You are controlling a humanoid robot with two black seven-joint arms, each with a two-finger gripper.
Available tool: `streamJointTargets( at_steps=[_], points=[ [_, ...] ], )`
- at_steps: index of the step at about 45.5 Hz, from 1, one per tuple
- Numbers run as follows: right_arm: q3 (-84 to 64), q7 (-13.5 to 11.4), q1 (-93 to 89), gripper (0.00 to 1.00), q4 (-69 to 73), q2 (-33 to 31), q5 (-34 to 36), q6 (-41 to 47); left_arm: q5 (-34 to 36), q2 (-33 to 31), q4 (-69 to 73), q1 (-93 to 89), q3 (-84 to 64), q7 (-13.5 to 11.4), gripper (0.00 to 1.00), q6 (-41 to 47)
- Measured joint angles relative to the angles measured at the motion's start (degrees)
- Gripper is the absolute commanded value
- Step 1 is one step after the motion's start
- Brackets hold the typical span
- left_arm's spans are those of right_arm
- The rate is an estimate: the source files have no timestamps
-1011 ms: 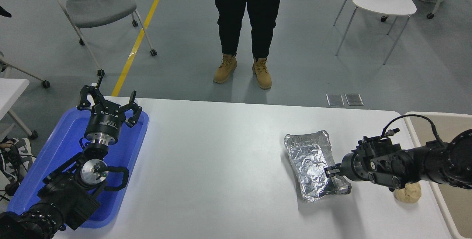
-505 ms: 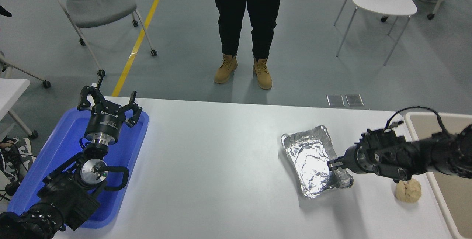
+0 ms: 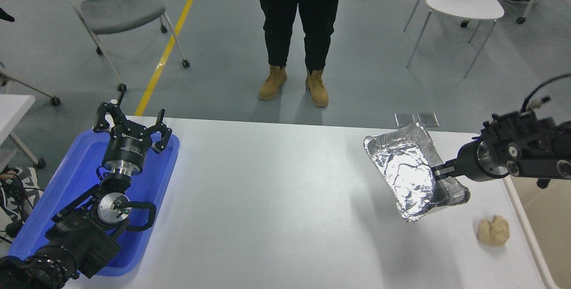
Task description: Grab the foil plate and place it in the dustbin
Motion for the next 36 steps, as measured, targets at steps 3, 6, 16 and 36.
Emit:
streamJointTargets(
  at_steps=[3,6,16,36],
  points=[
    [-1.2,0.0,4.0,0.0,2.4,-1.1,0.0,1.5,0.0,0.0,0.0,0.0,0.0,0.0,1.0,0.0],
    [-2.0,0.0,7.5,0.0,4.4,-2.1,0.0,3.2,0.0,0.0,0.0,0.0,0.0,0.0,1.0,0.0],
    [-3.5,-0.1,18.5,0.0,10.1,-5.3,0.0,9.0,0.0,0.0,0.0,0.0,0.0,-0.1,1.0,0.0],
    [-5.2,-0.2,27.0,0.0,13.6,-7.3,0.3,13.3,0.0,0.0,0.0,0.0,0.0,-0.1,1.0,0.0]
  ],
)
